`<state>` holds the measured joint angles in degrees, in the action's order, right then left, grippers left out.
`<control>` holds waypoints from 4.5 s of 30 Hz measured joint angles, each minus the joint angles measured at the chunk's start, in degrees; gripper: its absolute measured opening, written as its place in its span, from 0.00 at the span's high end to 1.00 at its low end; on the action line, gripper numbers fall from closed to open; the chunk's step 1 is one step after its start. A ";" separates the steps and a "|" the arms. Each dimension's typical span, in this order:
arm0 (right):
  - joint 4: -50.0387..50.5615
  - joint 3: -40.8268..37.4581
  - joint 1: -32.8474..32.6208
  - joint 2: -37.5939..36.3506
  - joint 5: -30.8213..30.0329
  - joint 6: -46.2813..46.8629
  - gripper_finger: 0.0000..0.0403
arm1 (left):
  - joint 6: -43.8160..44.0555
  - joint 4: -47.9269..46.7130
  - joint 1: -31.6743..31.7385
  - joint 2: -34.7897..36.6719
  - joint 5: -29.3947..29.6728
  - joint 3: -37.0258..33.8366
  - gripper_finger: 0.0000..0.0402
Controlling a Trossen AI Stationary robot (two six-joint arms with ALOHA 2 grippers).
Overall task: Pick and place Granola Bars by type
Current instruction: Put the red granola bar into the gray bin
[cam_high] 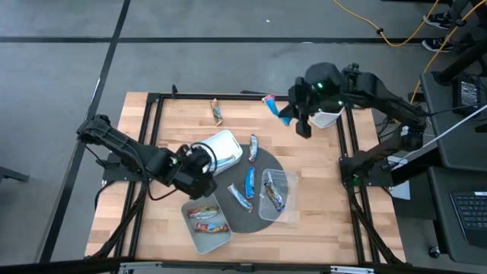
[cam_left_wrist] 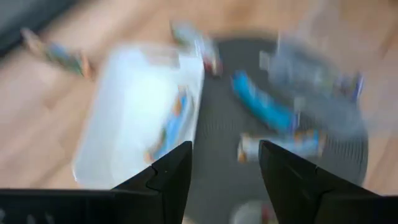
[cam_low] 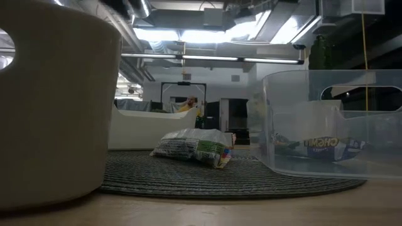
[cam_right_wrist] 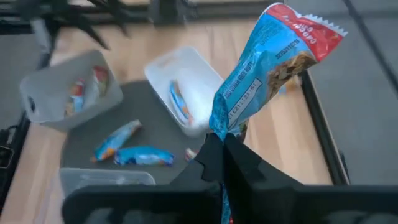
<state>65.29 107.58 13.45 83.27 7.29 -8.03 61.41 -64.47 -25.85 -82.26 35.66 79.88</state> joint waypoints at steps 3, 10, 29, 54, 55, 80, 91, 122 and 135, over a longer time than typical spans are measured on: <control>-3.76 0.01 -3.93 -0.39 -2.13 -0.34 0.99 | -5.04 6.28 -0.19 3.14 10.25 0.00 0.56; -18.89 -0.01 -10.98 1.67 -2.71 -5.60 0.99 | -39.36 34.84 0.59 8.76 18.00 0.00 0.54; -28.39 -0.01 -14.70 8.25 -2.25 -11.10 0.99 | -65.36 61.04 6.58 9.27 11.09 0.00 0.28; -31.48 -0.01 -15.19 8.21 -2.74 -13.98 0.99 | -60.63 60.54 11.87 8.99 -0.70 0.00 0.94; -31.50 -0.01 -15.19 8.21 -2.74 -13.99 0.98 | -60.65 60.46 11.87 8.99 -0.70 0.00 0.94; 7.95 -0.01 -15.62 -5.79 -33.99 8.23 0.40 | -54.35 49.32 -4.14 15.50 11.39 0.02 0.96; -13.47 -29.85 -10.43 -18.34 -28.47 8.63 0.42 | -29.28 29.42 -11.41 9.96 2.28 0.02 0.96; -33.67 -41.82 -8.31 -20.90 -17.69 6.13 0.42 | -10.04 13.94 -7.23 -13.15 -34.15 0.00 0.93; -32.85 -41.82 -7.95 -20.88 -17.56 4.46 0.42 | -7.51 10.56 -5.77 -13.22 -38.04 0.00 0.68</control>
<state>32.44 65.76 5.50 62.39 -10.27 -3.57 53.90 -53.91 -31.62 -95.48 -2.37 79.88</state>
